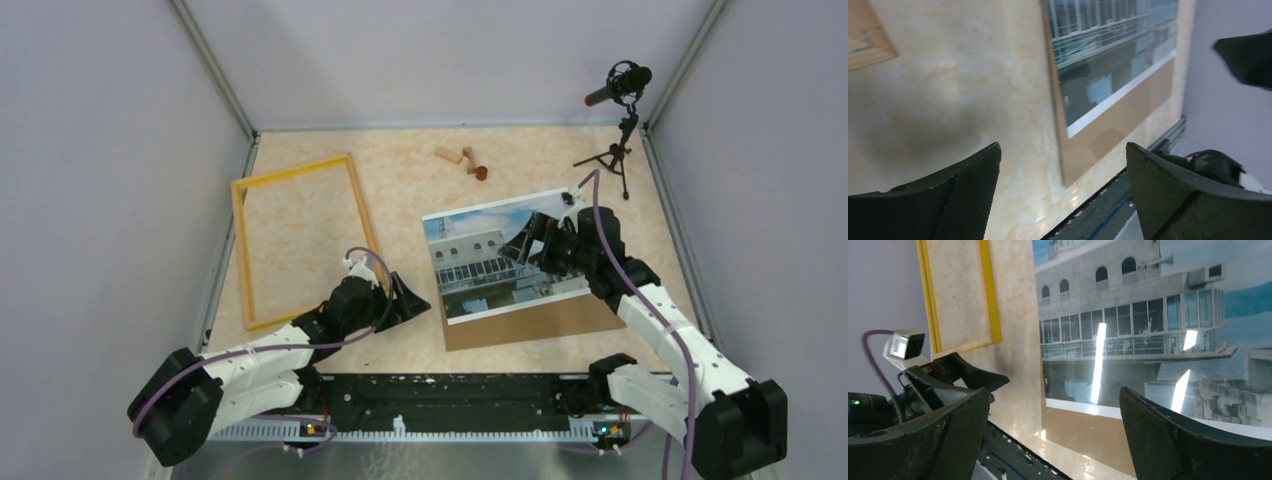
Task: Put the photo into the frame
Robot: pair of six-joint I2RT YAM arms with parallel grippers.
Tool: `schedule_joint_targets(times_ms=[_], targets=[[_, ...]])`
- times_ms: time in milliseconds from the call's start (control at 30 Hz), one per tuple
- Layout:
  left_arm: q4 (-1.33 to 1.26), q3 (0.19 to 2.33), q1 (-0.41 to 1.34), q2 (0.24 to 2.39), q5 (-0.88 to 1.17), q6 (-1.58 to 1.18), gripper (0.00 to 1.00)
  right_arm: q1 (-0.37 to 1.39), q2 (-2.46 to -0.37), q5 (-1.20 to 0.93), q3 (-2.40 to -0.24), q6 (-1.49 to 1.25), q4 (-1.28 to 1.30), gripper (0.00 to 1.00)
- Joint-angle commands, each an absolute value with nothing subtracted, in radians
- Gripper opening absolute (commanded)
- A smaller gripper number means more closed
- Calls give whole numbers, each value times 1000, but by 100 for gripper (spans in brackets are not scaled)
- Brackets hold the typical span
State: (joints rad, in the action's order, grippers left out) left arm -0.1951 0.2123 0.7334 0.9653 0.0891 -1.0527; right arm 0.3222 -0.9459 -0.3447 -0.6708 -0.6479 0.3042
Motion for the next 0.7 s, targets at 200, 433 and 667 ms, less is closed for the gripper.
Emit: schedule_joint_targets(times_ms=[200,433,667], targets=[[-488,170,732,1076,190,-1118,88,318,-1013,-287,-568,-759,132,99],[-586,140,732,1173,207,-1127,85,318,-1032,-186,-489,-777,79,99],[-762,117,732,1324,271,-1191,85,293,-1076,-168,-453,-779,34,99]])
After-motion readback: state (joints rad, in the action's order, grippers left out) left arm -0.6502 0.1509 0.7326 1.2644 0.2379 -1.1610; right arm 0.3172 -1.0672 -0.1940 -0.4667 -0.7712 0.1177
